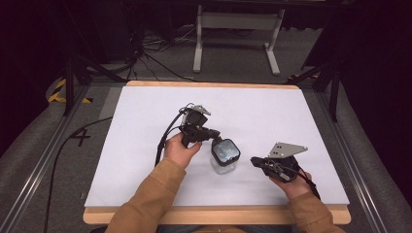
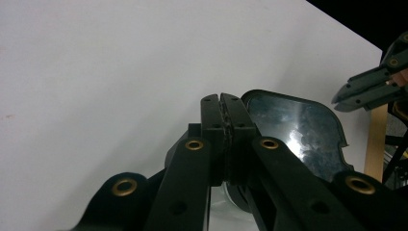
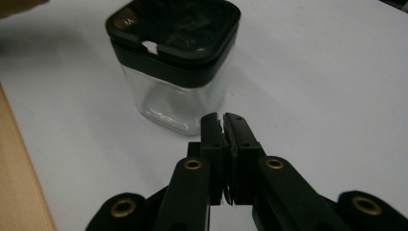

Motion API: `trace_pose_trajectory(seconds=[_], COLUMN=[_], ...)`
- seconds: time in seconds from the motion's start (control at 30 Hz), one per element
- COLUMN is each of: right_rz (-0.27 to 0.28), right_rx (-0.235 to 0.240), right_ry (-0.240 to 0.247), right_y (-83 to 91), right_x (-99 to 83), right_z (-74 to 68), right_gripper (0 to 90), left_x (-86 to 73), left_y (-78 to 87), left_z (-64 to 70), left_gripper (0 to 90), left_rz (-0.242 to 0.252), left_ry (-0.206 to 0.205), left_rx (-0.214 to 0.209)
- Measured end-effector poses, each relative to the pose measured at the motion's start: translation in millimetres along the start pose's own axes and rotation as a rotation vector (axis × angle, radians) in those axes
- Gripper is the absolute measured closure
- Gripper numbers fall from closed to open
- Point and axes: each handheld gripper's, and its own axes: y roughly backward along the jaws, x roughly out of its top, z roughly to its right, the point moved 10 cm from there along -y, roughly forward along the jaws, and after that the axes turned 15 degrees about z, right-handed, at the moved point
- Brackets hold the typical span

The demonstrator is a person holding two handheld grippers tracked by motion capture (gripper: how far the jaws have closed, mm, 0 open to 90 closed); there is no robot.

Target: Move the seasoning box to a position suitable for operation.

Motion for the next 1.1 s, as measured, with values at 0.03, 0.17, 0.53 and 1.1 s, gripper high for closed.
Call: trace_pose_trajectory(seconds=[0.03, 0.17, 0.53, 1.1], right_rz=[0.005, 0.019, 0.059, 0.121], right_rx=[0.009, 0.029, 0.054, 0.057], right_ry=[0.003, 0.007, -0.016, -0.012], right_y=[-1.3, -6.7, -24.7, -27.6], right_x=[2.4, 9.5, 24.7, 42.5], right_z=[-2.4, -9.4, -20.6, -19.3], right_gripper=[87.6, 88.3, 89.4, 89.6], left_x=[-0.2, -0.5, -1.2, 18.6], left_y=[0.2, -0.1, 0.3, 40.1], left_z=[-0.5, -1.0, -1.8, 49.3], left_gripper=[89.0, 89.1, 89.1, 87.1], left_rz=[-0.002, 0.003, -0.001, 0.039], left_ry=[-0.002, 0.009, 0.006, -0.126], left_rx=[-0.001, -0.007, -0.003, -0.066])
